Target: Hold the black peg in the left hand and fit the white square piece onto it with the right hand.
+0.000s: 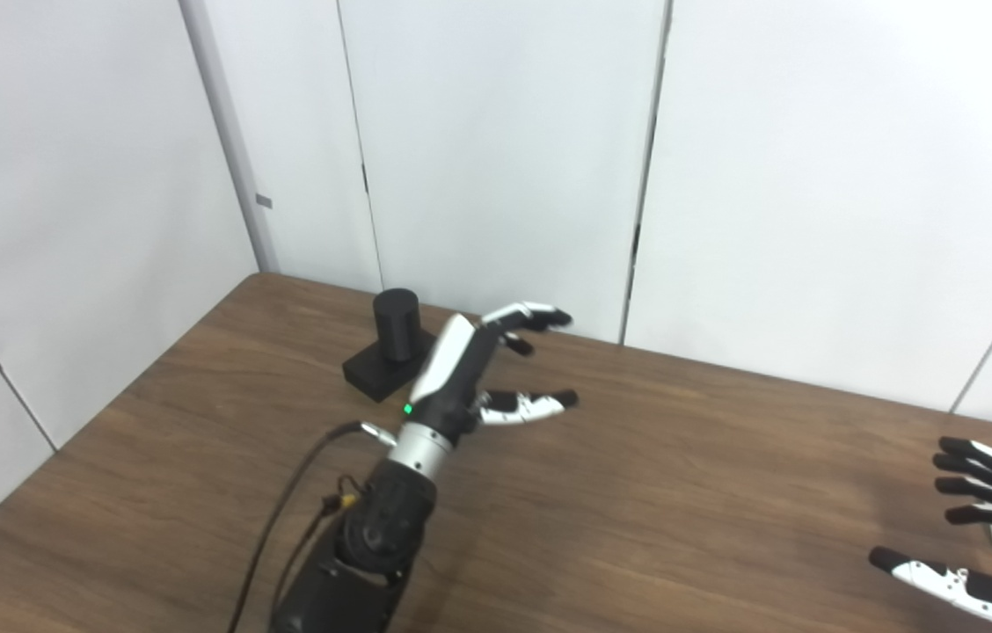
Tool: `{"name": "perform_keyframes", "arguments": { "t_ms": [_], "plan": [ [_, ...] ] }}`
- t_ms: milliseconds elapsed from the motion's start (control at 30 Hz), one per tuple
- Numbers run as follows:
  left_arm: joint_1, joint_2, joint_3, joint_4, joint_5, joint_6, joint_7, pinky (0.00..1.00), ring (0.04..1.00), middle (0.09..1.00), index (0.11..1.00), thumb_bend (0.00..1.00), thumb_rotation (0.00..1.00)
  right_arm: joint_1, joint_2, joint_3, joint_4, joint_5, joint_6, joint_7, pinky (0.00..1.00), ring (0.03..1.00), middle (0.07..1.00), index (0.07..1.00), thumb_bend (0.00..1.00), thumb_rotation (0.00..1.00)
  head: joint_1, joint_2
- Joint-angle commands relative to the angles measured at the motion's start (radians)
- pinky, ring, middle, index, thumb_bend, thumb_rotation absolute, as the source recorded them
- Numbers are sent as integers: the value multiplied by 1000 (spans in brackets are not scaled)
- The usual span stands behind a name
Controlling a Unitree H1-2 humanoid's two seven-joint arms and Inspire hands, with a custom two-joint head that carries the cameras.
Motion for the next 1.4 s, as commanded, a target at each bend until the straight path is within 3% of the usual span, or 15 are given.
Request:
{"name": "perform_keyframes", "arguments": {
  "t_ms": [0,200,367,433,833,1133,1267,1367],
  "plan": [
    [-54,23,19,-48,28,28,23,656,776,776,722,765,46,-27,-7,-10,-42,7,-2,0,536,668,721,741,574,0,-1,1],
    [-82,78,40,-18,23,31,16,670,796,806,754,772,18,-25,-3,-8,-47,11,2,2,549,669,722,739,578,0,0,3],
    [-90,111,44,-32,70,80,29,713,797,814,764,765,17,-26,-5,-8,-43,8,0,-1,545,665,718,734,583,0,2,4],
    [-95,124,48,-25,74,73,35,698,772,804,760,769,17,-25,-5,-9,-47,8,5,1,544,665,720,736,578,0,2,4],
    [-157,178,105,59,60,73,66,718,824,814,752,783,45,-22,-4,-9,-72,8,24,6,533,655,717,733,585,0,4,5],
    [-192,234,99,168,160,80,163,775,897,880,777,796,111,-25,-6,-10,-79,13,33,10,524,660,726,742,577,0,3,6],
    [-195,256,92,201,192,124,183,782,925,905,787,835,177,-24,-5,-11,-83,17,37,12,518,654,722,739,579,0,2,6],
    [-199,271,82,216,230,178,193,811,948,925,800,929,285,-23,-4,-12,-93,18,47,15,506,647,723,739,574,0,4,9]
  ]
}}
